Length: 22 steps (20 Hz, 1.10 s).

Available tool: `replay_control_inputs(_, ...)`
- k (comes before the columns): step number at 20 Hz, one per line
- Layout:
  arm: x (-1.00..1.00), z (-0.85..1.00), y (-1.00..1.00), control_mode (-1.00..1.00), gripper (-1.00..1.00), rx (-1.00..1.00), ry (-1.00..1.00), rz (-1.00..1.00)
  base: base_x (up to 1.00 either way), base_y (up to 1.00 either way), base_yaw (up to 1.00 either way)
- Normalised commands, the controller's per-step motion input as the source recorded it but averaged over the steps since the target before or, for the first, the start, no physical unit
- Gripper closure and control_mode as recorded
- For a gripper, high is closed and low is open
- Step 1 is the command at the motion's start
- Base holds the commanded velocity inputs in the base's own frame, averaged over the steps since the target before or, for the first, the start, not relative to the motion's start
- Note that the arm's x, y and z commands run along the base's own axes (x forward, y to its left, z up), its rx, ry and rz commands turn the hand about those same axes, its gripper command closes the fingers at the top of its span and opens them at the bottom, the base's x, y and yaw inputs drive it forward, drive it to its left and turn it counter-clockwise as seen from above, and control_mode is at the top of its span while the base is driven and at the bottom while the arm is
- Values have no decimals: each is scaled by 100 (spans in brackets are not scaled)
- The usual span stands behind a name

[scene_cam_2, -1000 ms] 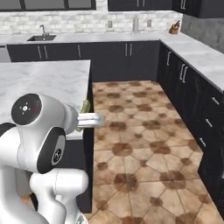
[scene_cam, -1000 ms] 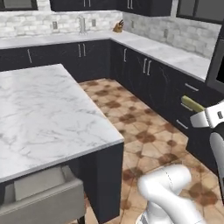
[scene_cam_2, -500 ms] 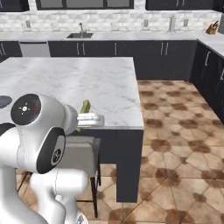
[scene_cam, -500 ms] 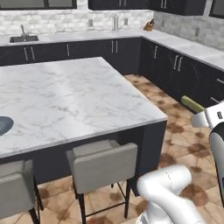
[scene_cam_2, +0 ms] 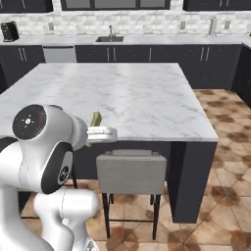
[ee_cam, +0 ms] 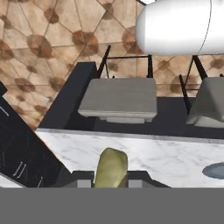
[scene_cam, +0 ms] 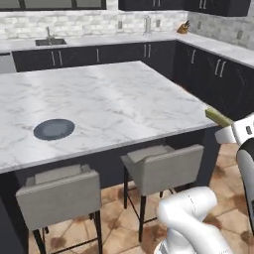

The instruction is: Retrieve the butter from the fridge and place it on a plate on the dining table. Then retrieve the butter knife by the fridge and place it near the plate.

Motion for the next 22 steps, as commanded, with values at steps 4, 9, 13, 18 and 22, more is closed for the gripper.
replay_control_inputs(4,0,0,0,100,100,0,0,0,-6,100,0)
replay_control_inputs(9,0,0,0,100,100,0,0,0,0,99,0)
replay_control_inputs(13,0,0,0,100,100,0,0,0,3,95,0)
replay_control_inputs(18,0,0,0,100,100,0,0,0,18,54,0)
replay_control_inputs(22,0,0,0,100,100,0,0,0,42,29,0)
